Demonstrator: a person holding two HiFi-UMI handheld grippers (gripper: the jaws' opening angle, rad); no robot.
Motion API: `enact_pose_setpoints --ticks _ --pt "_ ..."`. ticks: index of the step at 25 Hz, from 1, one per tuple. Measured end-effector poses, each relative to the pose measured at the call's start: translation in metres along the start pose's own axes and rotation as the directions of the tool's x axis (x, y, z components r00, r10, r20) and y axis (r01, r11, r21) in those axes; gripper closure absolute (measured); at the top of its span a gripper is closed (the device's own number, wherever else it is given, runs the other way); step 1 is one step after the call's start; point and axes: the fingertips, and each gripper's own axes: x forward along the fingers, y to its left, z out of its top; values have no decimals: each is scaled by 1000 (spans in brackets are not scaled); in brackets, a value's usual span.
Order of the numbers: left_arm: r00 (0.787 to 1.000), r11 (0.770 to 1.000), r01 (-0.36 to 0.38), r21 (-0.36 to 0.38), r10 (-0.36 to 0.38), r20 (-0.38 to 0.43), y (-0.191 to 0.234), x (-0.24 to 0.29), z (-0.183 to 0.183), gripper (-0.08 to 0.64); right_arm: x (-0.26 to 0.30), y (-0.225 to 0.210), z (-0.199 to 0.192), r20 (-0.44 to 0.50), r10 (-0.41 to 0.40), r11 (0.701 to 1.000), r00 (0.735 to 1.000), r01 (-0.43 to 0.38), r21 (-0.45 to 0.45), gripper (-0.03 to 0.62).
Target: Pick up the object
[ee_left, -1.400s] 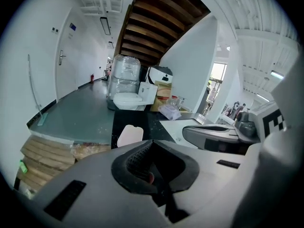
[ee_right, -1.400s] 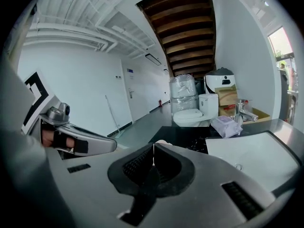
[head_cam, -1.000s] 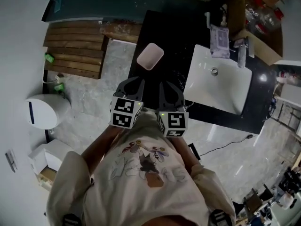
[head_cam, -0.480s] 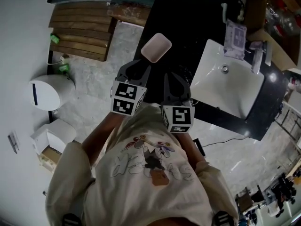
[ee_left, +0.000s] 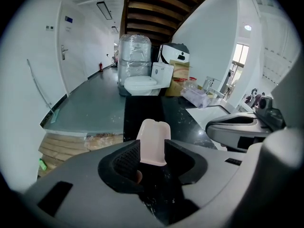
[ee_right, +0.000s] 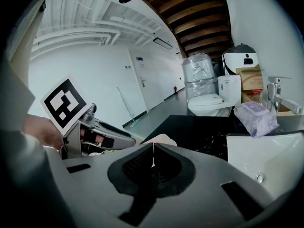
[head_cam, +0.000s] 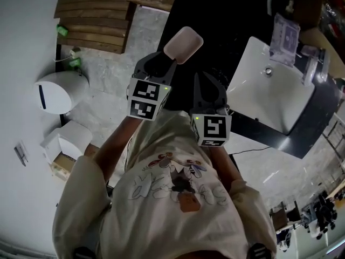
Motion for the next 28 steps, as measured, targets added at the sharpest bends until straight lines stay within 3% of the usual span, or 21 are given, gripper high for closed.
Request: enact_pose_setpoints --ticks 17,28 --pt "997 999 -19 -28 17 -71 33 38 -17 390 29 -6 -16 -67 -4 999 998 7 43 575" --pt "996 999 19 26 -17 -92 41 57 -17 419 34 -10 -25 -103 -27 998 994 33 60 574"
